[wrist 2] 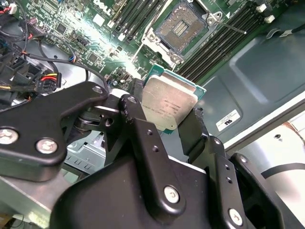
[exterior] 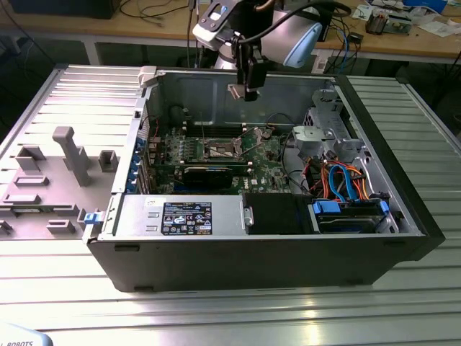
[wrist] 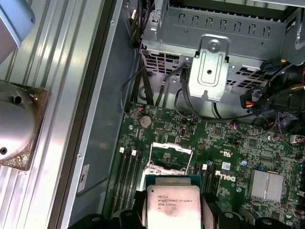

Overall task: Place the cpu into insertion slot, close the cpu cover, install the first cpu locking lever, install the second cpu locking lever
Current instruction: 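Place the cpu into insertion slot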

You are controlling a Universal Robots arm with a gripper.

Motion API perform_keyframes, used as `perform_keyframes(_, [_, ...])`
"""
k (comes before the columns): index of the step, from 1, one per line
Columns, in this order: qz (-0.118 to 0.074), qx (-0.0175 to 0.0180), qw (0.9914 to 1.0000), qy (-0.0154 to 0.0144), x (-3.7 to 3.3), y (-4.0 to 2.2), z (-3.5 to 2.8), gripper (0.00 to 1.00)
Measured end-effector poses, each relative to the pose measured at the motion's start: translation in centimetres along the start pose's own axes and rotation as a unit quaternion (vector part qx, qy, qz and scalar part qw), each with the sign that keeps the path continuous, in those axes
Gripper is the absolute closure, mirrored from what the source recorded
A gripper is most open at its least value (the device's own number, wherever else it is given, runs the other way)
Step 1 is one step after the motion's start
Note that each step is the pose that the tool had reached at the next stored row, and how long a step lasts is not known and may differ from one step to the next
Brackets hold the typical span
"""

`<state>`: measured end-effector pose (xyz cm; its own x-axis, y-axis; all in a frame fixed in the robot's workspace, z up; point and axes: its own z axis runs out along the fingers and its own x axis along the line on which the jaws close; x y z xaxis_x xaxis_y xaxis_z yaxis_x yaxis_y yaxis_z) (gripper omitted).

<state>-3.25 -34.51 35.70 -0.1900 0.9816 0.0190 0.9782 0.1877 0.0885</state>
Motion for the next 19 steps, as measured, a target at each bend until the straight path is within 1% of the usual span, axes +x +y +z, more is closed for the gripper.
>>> perform_keyframes(5, [0.019,-0.0004,0.99982,-0.0016,0.00,0.00,0.03,0.46])
perform_keyframes(8, [0.026,-0.0005,0.99965,-0.0023,0.00,0.00,0.03,0.46])
perform_keyframes(19, [0.029,-0.0006,0.99958,-0.0025,0.01,0.00,0.03,0.46])
